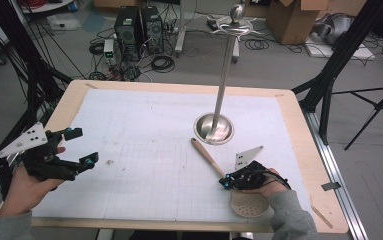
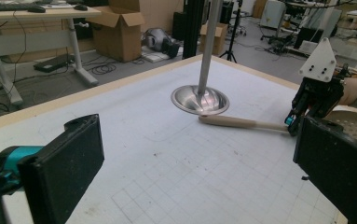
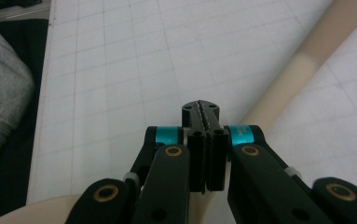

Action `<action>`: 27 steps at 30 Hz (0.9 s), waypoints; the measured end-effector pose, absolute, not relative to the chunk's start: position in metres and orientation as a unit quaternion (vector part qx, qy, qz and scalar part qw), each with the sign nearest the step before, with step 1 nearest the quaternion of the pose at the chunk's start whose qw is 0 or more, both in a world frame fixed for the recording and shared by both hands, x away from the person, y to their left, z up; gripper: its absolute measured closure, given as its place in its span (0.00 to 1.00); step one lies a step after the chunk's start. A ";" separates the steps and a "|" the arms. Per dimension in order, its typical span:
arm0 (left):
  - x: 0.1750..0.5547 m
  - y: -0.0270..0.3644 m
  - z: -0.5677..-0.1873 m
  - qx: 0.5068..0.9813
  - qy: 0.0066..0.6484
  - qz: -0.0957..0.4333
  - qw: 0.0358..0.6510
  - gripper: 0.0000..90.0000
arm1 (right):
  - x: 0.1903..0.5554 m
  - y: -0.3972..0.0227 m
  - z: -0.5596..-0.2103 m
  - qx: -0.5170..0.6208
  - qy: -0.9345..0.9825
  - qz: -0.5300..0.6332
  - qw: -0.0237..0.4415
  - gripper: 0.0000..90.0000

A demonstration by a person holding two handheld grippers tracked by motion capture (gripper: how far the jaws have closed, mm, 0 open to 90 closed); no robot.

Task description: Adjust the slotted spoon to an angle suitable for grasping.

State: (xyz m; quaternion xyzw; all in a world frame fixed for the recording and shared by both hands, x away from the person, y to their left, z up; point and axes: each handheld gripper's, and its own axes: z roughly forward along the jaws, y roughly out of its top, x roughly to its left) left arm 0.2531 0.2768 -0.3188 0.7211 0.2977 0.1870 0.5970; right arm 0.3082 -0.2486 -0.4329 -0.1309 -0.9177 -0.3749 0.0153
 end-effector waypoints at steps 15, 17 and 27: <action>0.253 0.276 -0.319 0.722 0.297 0.187 0.597 0.02 | 0.306 -0.270 -0.430 -0.145 -0.922 -0.358 -0.003 1.00; 0.253 0.276 -0.319 0.722 0.298 0.187 0.596 0.02 | 0.306 -0.269 -0.430 -0.142 -0.924 -0.355 -0.003 1.00; 0.255 0.277 -0.320 0.722 0.300 0.185 0.595 0.02 | 0.311 -0.263 -0.414 -0.179 -0.895 -0.407 -0.045 1.00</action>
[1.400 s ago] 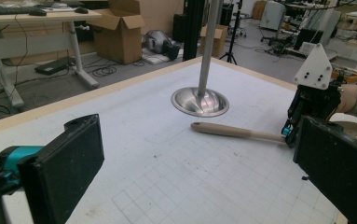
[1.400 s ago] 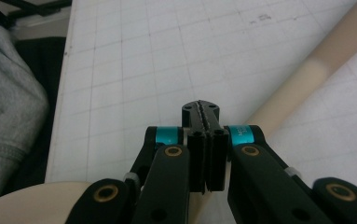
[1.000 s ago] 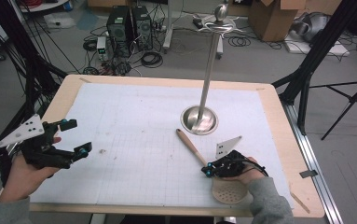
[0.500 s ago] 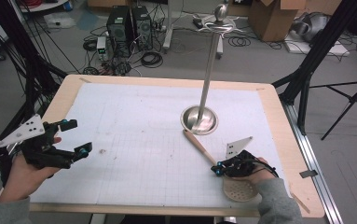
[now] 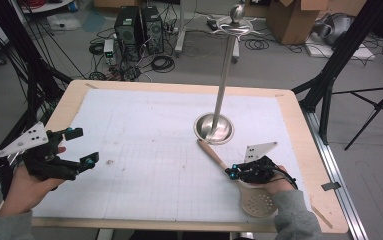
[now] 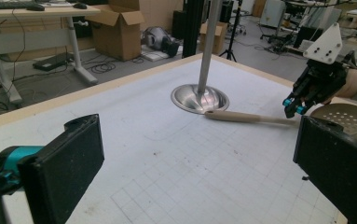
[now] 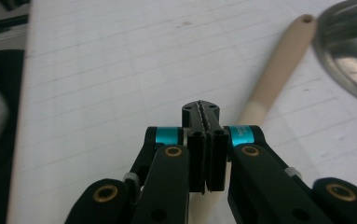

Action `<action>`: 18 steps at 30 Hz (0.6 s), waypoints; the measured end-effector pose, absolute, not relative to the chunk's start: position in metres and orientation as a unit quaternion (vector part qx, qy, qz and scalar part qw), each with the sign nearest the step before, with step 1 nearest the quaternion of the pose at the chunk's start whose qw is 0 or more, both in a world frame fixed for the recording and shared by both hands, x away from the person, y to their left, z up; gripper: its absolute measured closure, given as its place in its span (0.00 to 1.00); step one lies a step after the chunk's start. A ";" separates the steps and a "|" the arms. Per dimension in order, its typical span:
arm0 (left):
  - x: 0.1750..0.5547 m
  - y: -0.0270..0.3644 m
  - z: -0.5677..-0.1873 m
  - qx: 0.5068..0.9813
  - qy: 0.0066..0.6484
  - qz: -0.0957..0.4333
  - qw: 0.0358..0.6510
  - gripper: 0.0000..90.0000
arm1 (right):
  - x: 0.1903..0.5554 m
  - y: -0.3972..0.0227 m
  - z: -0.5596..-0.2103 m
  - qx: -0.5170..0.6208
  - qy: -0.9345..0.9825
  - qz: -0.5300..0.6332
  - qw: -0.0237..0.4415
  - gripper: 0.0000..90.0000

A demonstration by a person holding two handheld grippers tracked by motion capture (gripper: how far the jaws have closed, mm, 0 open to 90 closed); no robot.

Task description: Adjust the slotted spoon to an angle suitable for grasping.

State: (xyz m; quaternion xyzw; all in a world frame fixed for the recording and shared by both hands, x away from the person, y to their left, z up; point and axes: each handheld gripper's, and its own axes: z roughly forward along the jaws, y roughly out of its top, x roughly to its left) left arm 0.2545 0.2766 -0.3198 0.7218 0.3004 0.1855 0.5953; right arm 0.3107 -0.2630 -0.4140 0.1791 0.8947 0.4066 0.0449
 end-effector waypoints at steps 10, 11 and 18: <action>0.255 0.275 -0.320 0.723 0.300 0.185 0.595 0.02 | 0.321 -0.258 -0.415 0.252 0.883 0.385 0.093 1.00; 0.255 0.276 -0.320 0.723 0.299 0.185 0.595 0.02 | 0.322 -0.258 -0.416 0.258 0.882 0.383 0.093 1.00; 0.254 0.276 -0.320 0.723 0.299 0.185 0.595 0.02 | 0.327 -0.251 -0.421 0.281 0.883 0.364 0.096 1.00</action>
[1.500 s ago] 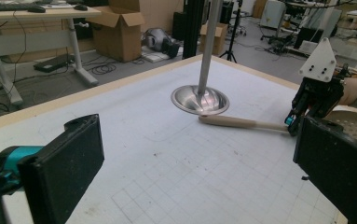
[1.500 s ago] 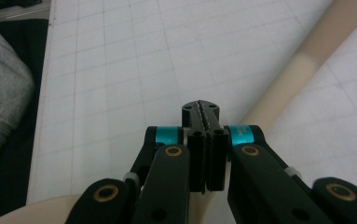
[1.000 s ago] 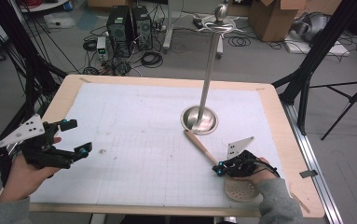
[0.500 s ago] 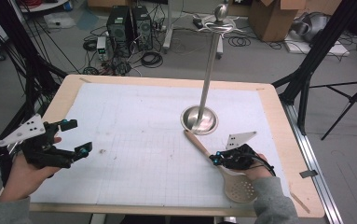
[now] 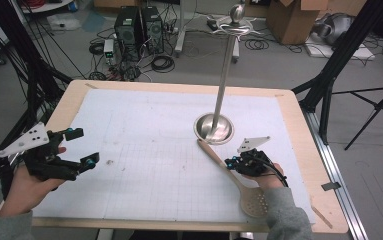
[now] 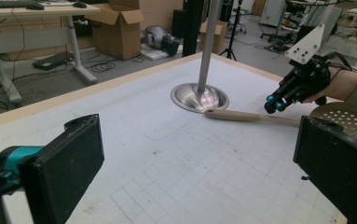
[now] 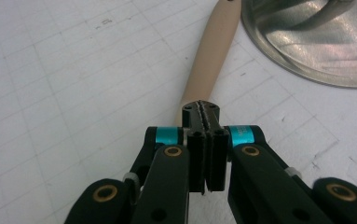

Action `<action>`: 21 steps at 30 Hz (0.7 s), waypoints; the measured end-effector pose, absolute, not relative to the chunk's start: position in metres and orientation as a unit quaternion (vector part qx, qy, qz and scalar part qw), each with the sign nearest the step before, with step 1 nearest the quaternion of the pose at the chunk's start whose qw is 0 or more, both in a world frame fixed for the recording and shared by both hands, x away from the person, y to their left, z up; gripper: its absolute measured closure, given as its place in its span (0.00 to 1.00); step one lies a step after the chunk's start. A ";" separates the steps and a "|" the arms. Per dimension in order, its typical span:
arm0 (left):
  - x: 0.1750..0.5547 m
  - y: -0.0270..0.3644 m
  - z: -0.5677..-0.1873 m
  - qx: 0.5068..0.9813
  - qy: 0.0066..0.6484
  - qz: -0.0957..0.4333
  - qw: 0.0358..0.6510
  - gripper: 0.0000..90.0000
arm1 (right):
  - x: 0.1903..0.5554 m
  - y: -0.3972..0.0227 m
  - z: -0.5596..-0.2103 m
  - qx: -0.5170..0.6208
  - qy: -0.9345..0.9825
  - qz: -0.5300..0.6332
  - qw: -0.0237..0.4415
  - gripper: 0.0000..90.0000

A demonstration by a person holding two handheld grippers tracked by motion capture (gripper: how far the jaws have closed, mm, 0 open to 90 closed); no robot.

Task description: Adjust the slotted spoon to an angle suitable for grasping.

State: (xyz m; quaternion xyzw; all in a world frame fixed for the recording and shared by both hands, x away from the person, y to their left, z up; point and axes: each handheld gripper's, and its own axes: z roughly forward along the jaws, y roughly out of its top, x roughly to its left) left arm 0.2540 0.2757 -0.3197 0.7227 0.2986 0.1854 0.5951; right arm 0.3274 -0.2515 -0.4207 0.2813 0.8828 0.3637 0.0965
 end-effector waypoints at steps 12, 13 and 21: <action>0.254 0.276 -0.321 0.725 0.300 0.185 0.592 0.02 | 0.330 -0.249 -0.425 0.278 0.890 0.350 0.093 1.00; 0.254 0.275 -0.321 0.725 0.300 0.184 0.592 0.02 | 0.330 -0.249 -0.425 0.277 0.890 0.350 0.093 1.00; 0.255 0.275 -0.322 0.724 0.302 0.184 0.593 0.02 | 0.330 -0.247 -0.426 0.266 0.892 0.357 0.080 1.00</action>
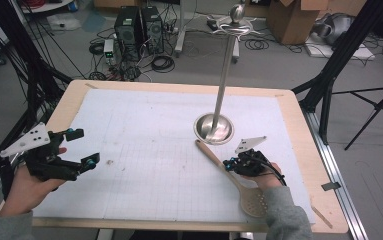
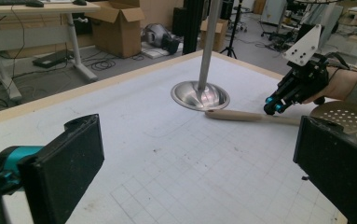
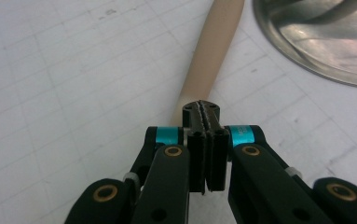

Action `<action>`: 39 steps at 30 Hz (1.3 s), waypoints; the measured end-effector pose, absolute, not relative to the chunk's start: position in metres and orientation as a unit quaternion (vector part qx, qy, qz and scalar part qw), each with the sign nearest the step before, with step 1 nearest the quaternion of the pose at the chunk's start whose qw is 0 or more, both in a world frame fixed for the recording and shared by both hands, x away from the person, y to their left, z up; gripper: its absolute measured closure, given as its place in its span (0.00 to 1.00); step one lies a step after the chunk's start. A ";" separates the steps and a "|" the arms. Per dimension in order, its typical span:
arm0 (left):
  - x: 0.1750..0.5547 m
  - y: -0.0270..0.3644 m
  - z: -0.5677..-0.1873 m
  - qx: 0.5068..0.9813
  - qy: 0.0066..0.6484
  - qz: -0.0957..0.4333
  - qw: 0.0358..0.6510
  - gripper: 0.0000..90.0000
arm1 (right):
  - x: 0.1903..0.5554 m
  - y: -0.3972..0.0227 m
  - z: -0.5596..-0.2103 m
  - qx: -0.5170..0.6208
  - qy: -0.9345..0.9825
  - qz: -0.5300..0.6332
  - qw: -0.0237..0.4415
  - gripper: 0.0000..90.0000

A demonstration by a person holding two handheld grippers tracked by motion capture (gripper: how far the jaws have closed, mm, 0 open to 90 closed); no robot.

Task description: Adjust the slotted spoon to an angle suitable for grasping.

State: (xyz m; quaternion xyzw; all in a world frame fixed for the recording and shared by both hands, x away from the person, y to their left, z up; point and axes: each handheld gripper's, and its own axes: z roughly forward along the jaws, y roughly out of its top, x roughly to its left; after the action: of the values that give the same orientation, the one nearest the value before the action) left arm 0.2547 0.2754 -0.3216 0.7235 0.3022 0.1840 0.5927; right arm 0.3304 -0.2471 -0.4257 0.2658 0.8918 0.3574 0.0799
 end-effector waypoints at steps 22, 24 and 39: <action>0.254 0.277 -0.322 0.725 0.302 0.183 0.591 0.02 | 0.325 -0.225 -0.427 0.151 0.914 0.375 0.034 1.00; 0.254 0.277 -0.322 0.725 0.302 0.184 0.591 0.02 | 0.325 -0.225 -0.427 0.150 0.914 0.375 0.033 1.00; 0.254 0.277 -0.322 0.725 0.303 0.183 0.591 0.02 | 0.312 -0.227 -0.410 0.129 0.916 0.378 0.038 1.00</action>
State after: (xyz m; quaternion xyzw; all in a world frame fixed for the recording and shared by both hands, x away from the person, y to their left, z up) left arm 0.2541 0.2772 -0.3217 0.7248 0.3026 0.1835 0.5911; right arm 0.3116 -0.2271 -0.4098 0.1287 0.9160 0.3780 0.0378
